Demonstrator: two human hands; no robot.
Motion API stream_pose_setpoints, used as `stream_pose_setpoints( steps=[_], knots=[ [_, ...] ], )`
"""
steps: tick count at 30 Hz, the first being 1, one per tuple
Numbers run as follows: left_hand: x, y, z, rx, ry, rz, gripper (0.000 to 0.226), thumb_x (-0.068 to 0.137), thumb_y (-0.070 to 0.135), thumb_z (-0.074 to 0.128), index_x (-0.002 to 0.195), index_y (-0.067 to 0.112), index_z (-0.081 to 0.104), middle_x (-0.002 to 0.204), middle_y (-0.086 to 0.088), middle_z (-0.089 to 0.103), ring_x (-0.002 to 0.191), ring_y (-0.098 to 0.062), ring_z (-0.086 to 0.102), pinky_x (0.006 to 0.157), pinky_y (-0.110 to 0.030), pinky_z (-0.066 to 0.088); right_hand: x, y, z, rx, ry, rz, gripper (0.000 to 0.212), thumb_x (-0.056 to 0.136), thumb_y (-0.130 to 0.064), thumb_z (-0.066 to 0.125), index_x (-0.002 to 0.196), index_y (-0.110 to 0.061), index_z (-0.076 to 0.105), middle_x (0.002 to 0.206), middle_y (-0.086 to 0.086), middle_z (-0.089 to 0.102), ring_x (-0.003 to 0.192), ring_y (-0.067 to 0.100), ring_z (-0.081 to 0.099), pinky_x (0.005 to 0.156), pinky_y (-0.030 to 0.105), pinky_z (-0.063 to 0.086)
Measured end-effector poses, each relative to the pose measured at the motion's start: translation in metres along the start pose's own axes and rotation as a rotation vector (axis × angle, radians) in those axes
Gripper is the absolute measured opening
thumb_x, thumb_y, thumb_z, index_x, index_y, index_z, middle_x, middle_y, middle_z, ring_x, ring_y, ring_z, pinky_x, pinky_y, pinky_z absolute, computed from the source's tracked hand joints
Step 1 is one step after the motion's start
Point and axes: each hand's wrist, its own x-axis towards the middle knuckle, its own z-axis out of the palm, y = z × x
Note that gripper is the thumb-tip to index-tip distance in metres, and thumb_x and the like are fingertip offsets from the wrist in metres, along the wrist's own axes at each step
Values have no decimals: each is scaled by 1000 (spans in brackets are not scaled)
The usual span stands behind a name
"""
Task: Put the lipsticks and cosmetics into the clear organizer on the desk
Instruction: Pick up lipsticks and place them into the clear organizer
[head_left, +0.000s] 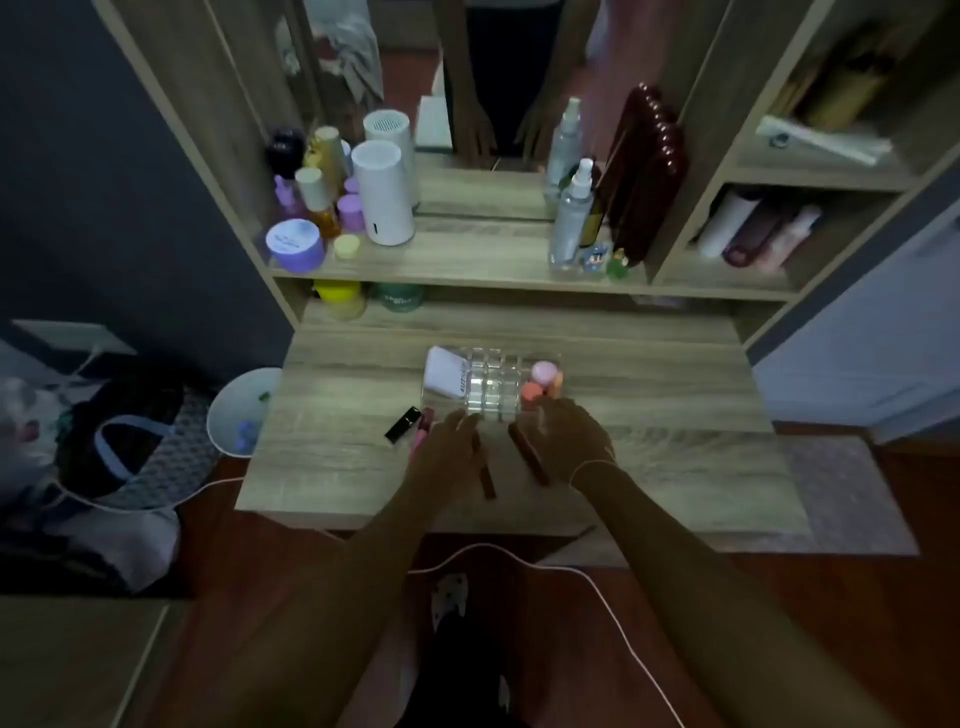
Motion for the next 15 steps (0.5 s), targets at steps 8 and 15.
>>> stream_pose_setpoints(
  steps=[8,15],
  knots=[
    [14,8,27,-10,-43,-151,43,97,34,43,127,4,39,125,-21,50,108,-32,53,89,-37,44,4,15,43,-35,-107,51,45,92,-32,51,136,-27,43,145,15,42,129,35,43,107,49,38],
    [23,11,37,-106,-84,-202,56,98,29,45,143,5,23,148,-23,29,123,-29,49,92,-31,50,11,13,49,-20,-46,63,41,90,-20,55,130,-22,48,120,14,59,107,32,56,97,46,44]
  ],
)
